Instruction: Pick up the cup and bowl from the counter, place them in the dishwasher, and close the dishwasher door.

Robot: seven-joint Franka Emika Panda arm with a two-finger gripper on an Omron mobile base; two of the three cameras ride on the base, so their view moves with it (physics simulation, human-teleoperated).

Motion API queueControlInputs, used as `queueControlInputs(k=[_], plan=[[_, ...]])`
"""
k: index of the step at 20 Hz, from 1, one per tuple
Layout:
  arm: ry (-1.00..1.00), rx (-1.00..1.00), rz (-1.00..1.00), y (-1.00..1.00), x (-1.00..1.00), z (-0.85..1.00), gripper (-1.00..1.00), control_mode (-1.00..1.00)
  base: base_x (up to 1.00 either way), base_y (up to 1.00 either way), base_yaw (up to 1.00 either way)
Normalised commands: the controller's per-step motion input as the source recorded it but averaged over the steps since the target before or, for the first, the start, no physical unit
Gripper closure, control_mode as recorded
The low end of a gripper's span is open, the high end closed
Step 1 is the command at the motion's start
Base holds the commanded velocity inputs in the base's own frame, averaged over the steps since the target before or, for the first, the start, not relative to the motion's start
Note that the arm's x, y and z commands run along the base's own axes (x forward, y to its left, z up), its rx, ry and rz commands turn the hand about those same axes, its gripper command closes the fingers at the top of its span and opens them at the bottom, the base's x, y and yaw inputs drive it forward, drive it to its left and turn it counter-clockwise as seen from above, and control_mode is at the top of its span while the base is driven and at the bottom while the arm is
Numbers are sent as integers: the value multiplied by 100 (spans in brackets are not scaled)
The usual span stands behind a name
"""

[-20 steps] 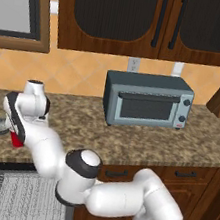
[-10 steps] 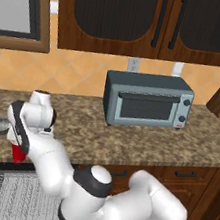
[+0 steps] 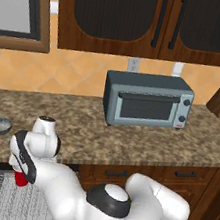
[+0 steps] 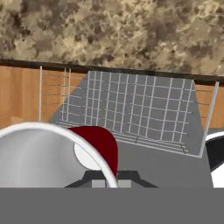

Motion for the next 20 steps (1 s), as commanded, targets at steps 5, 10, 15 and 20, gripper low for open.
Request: queueControlInputs(k=[5, 10, 15, 20], plan=[[1, -3, 0, 6, 1, -18, 100, -100, 0, 0, 0], [16, -16, -8, 33, 9, 0, 100, -100, 0, 0, 0], [38, -29, -9, 32, 6, 0, 100, -100, 0, 0, 0], [16, -25, -7, 26, 20, -24, 100, -100, 0, 0, 0]])
